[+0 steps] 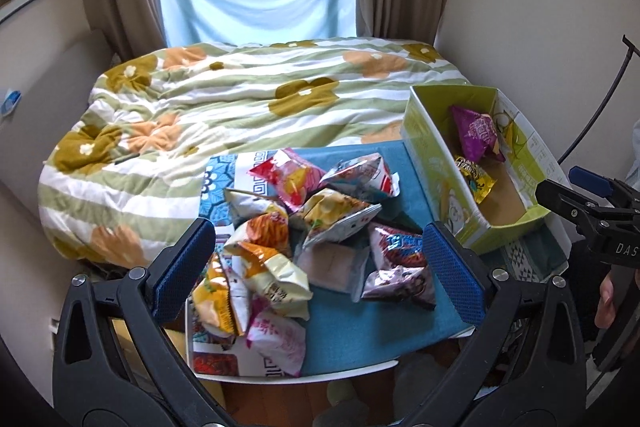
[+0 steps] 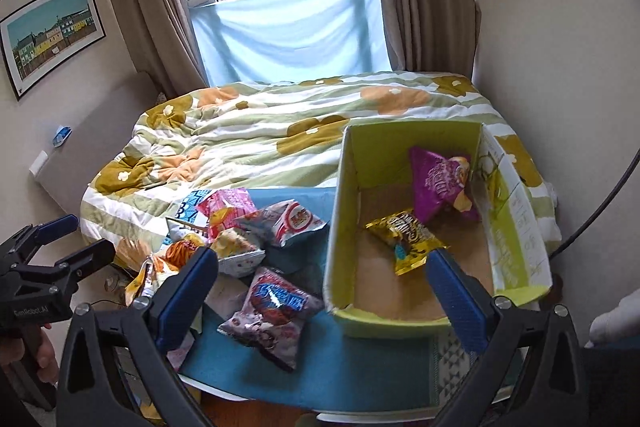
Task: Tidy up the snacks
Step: 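Withdraw both tools from the box back toward the snack pile, then grasp the pink-white bag with the left tool while the right tool grasps the dark Spongee bag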
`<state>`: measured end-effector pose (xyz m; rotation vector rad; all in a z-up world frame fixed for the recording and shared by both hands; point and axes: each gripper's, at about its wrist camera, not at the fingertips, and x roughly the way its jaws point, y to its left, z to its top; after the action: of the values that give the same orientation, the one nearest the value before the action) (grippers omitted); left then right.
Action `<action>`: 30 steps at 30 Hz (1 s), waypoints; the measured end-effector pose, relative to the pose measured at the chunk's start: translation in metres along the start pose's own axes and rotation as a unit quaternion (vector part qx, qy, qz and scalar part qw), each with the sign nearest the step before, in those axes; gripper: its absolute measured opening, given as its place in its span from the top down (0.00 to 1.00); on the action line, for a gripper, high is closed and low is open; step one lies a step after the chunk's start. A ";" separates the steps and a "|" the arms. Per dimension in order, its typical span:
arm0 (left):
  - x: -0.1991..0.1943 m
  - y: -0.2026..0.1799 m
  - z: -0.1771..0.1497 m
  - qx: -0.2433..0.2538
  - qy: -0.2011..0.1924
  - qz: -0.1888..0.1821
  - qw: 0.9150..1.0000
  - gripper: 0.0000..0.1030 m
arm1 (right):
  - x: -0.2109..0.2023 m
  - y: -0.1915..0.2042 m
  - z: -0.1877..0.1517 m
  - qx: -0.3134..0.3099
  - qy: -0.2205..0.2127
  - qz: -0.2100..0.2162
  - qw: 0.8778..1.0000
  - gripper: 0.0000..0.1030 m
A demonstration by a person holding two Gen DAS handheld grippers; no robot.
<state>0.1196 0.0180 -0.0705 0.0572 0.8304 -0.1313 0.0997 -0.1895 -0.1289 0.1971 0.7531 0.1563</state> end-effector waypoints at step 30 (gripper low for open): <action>0.132 0.062 -0.173 -0.202 0.100 0.047 0.973 0.19 | 0.141 0.042 -0.102 0.078 0.109 0.027 0.991 0.00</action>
<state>0.0891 0.0849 -0.2847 -0.2773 1.0400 0.1377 0.1281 -0.1070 -0.2854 0.3526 0.9800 0.1726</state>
